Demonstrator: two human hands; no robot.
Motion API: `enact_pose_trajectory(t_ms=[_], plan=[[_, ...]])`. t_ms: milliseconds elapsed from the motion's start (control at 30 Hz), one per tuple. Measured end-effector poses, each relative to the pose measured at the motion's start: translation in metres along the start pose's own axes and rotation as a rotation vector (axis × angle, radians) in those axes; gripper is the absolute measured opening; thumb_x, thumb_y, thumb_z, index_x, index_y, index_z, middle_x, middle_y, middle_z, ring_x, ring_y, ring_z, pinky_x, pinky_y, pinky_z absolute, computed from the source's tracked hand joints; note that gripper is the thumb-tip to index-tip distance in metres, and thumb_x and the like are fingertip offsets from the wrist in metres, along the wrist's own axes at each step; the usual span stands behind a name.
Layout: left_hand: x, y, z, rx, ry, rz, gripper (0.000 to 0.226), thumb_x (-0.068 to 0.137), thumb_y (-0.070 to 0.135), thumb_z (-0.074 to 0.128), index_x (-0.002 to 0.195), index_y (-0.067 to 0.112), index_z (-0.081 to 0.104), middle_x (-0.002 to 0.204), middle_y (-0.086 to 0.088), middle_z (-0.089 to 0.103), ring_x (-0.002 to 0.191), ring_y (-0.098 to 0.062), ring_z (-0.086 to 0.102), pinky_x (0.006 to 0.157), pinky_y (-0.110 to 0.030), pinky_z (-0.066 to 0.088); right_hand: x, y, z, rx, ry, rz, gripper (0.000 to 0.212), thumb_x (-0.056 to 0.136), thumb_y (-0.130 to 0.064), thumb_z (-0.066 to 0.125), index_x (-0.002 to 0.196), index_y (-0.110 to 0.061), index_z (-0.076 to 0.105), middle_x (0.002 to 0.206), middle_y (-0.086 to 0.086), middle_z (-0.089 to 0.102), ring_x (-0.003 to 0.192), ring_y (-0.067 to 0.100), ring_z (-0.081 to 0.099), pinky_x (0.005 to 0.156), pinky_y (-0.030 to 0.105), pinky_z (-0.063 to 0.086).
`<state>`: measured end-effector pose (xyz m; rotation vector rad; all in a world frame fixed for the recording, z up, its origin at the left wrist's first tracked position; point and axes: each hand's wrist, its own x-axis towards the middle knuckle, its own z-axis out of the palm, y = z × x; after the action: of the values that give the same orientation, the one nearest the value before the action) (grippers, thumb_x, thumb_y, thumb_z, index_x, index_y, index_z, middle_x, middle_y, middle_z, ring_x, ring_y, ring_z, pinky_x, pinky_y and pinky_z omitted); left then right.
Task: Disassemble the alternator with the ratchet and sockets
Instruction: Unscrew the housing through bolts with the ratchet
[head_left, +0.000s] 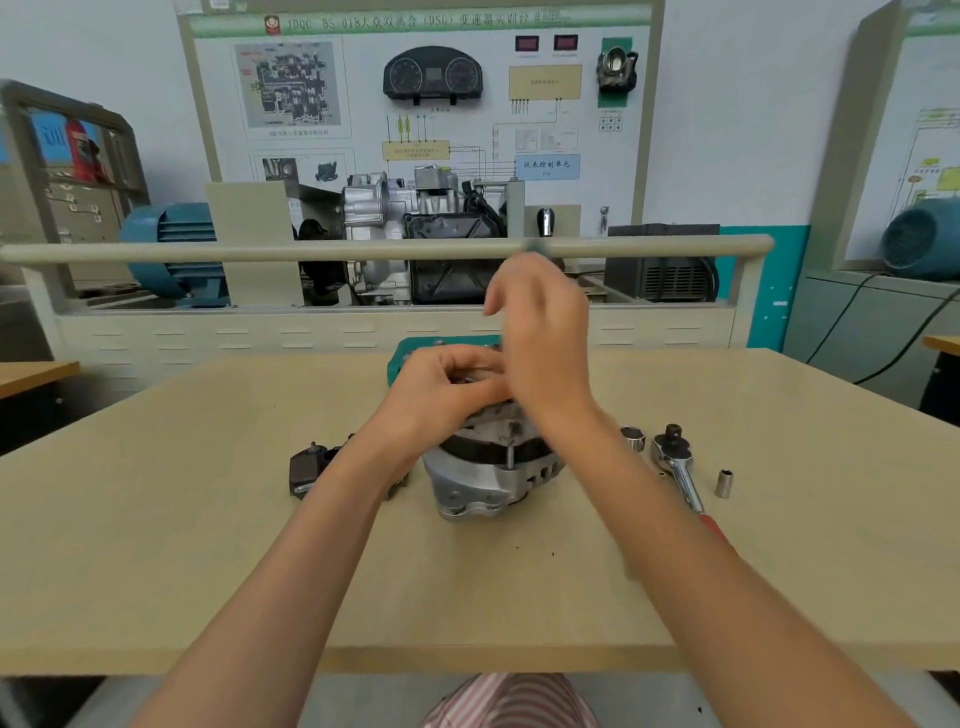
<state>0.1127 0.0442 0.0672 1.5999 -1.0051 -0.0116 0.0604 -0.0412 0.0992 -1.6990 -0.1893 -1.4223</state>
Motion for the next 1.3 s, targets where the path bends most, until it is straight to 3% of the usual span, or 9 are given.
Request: enact_pose_trajectory(t_ms=[67, 133, 333, 467, 633, 700, 967, 1167, 1300], plan=[[-0.001, 0.001, -0.001, 0.042, 0.011, 0.019, 0.040, 0.082, -0.007, 0.059, 0.061, 0.027, 0.066, 0.054, 0.015, 0.065, 0.054, 0.006, 0.060, 0.050, -0.009, 0.046, -0.024, 0.003, 0.006, -0.615, 0.201, -0.216, 0.023, 0.076, -0.025, 0.041, 0.067, -0.010, 0.056, 0.073, 0.000, 0.048, 0.078, 0.015, 0.042, 0.085, 0.032, 0.031], [-0.002, 0.003, 0.000, 0.063, 0.015, 0.024, 0.034, 0.082, -0.007, 0.058, 0.066, 0.022, 0.063, 0.052, 0.015, 0.063, 0.052, 0.006, 0.058, 0.048, -0.009, 0.044, -0.026, 0.001, 0.006, -0.683, 0.277, -0.198, 0.023, 0.075, -0.029, 0.041, 0.069, -0.014, 0.057, 0.075, -0.004, 0.044, 0.079, 0.014, 0.039, 0.088, 0.032, 0.027], [0.001, 0.001, 0.001, -0.014, 0.001, -0.028, 0.013, 0.079, 0.018, 0.074, 0.088, 0.026, 0.072, 0.082, 0.006, 0.074, 0.081, -0.006, 0.069, 0.076, -0.017, 0.055, 0.028, -0.002, 0.000, 0.135, -0.239, 0.213, 0.040, 0.087, -0.022, 0.037, 0.049, -0.008, 0.043, 0.051, 0.009, 0.041, 0.055, 0.016, 0.041, 0.064, 0.028, 0.037], [0.000, 0.001, -0.002, -0.018, -0.048, -0.044, 0.018, 0.083, 0.015, 0.069, 0.094, 0.029, 0.071, 0.090, 0.010, 0.074, 0.089, -0.004, 0.069, 0.082, -0.017, 0.054, 0.028, -0.001, 0.002, 0.523, -0.217, 0.372, 0.049, 0.095, -0.014, 0.031, 0.046, -0.012, 0.040, 0.043, 0.000, 0.041, 0.049, 0.013, 0.042, 0.069, 0.027, 0.043], [0.002, 0.003, 0.001, 0.141, 0.063, -0.022, 0.031, 0.084, -0.007, 0.056, 0.069, 0.021, 0.057, 0.070, -0.010, 0.065, 0.062, -0.011, 0.057, 0.056, -0.028, 0.045, -0.014, 0.004, 0.011, -0.868, 0.071, -0.243, 0.026, 0.079, -0.030, 0.037, 0.073, -0.012, 0.055, 0.075, 0.003, 0.052, 0.077, 0.021, 0.045, 0.085, 0.033, 0.032], [0.002, 0.003, 0.002, 0.150, 0.092, -0.034, 0.030, 0.083, -0.007, 0.055, 0.067, 0.018, 0.056, 0.065, -0.007, 0.062, 0.059, -0.009, 0.054, 0.051, -0.020, 0.041, -0.010, 0.002, 0.014, -1.013, 0.013, -0.210, 0.030, 0.081, -0.034, 0.038, 0.079, -0.011, 0.058, 0.080, 0.003, 0.054, 0.082, 0.023, 0.046, 0.090, 0.035, 0.030], [0.002, -0.001, 0.003, 0.024, 0.011, -0.042, 0.017, 0.080, 0.018, 0.072, 0.097, 0.022, 0.072, 0.088, 0.008, 0.074, 0.086, -0.005, 0.069, 0.083, -0.022, 0.054, 0.026, -0.001, 0.001, 0.678, -0.122, 0.476, 0.061, 0.096, -0.014, 0.030, 0.036, -0.015, 0.040, 0.039, -0.001, 0.041, 0.050, 0.016, 0.043, 0.069, 0.023, 0.048], [0.005, 0.003, 0.004, 0.171, 0.085, -0.007, 0.034, 0.084, -0.011, 0.054, 0.069, 0.019, 0.056, 0.058, 0.004, 0.056, 0.051, 0.001, 0.049, 0.048, -0.015, 0.041, -0.019, 0.005, 0.007, -0.994, 0.079, -0.262, 0.022, 0.076, -0.025, 0.044, 0.079, -0.008, 0.058, 0.080, 0.007, 0.052, 0.081, 0.025, 0.046, 0.089, 0.034, 0.031], [0.003, 0.003, 0.004, 0.128, 0.058, 0.009, 0.025, 0.082, -0.002, 0.060, 0.069, 0.019, 0.060, 0.057, 0.006, 0.060, 0.054, -0.001, 0.055, 0.053, -0.021, 0.045, 0.002, -0.004, 0.013, -0.551, -0.070, -0.108, 0.033, 0.078, -0.030, 0.040, 0.060, -0.008, 0.056, 0.062, 0.003, 0.055, 0.067, 0.019, 0.048, 0.084, 0.032, 0.034]])
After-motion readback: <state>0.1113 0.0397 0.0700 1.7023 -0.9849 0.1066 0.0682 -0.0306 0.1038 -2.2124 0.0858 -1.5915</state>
